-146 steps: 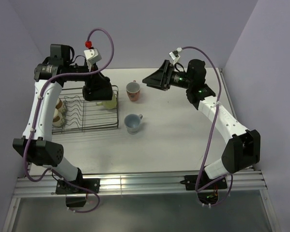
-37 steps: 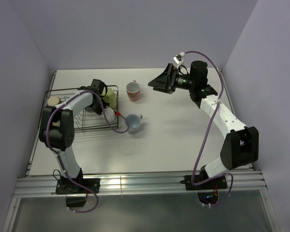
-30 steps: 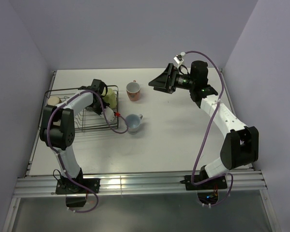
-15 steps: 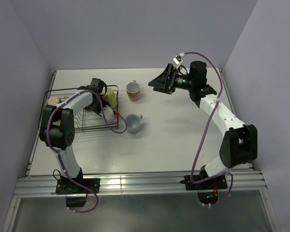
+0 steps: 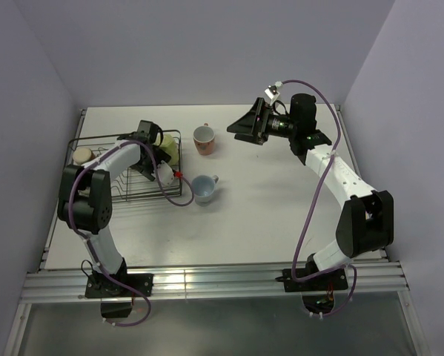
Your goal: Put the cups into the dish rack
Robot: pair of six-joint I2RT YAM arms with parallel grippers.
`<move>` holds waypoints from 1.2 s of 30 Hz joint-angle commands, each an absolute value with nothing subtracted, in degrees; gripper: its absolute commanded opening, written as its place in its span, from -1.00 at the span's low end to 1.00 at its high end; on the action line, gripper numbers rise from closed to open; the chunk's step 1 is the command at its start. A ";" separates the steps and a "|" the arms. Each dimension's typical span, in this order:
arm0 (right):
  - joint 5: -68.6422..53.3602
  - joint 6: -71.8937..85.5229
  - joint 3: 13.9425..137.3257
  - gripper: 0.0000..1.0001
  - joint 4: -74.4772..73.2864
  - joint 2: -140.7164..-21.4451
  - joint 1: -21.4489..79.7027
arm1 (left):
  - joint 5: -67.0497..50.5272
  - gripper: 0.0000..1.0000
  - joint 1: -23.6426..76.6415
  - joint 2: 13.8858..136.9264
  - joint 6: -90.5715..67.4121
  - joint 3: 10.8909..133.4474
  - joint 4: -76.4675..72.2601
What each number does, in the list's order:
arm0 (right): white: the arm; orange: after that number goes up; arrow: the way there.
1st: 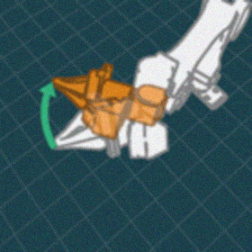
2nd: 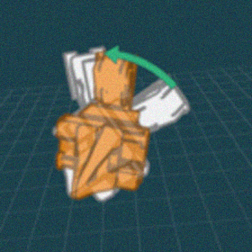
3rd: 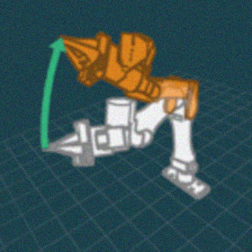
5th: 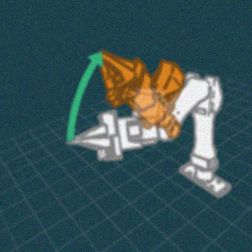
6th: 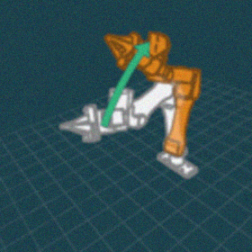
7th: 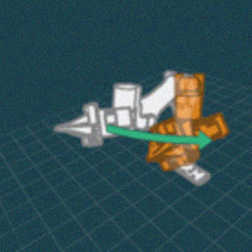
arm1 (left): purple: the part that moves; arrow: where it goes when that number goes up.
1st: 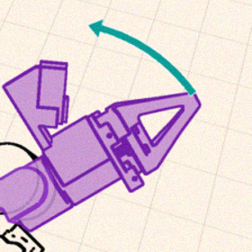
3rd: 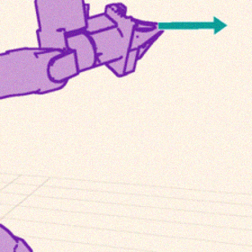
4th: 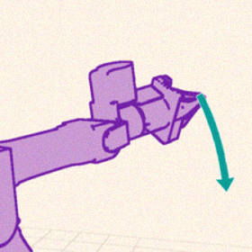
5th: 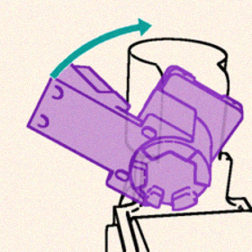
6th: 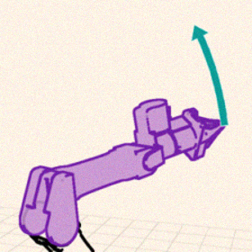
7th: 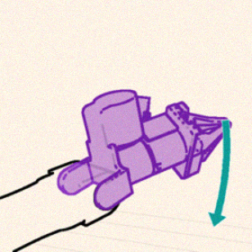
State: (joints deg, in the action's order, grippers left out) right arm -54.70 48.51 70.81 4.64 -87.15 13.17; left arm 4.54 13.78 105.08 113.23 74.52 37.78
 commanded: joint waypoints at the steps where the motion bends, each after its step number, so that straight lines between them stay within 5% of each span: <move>1: -55.02 48.16 71.45 0.89 5.62 -86.92 12.66 | 5.72 0.29 14.41 100.55 116.81 75.06 37.08; 21: -52.13 36.40 74.26 0.88 -5.24 -83.85 12.66 | -18.52 0.18 16.17 86.68 101.62 81.91 54.40; 29: -38.61 17.15 84.35 0.77 -21.96 -86.92 13.09 | -41.53 0.21 14.51 78.59 62.89 85.96 49.32; 36: -18.66 12.04 96.05 0.47 -27.68 -95.52 17.83 | -51.40 0.22 9.24 73.04 24.12 82.81 31.57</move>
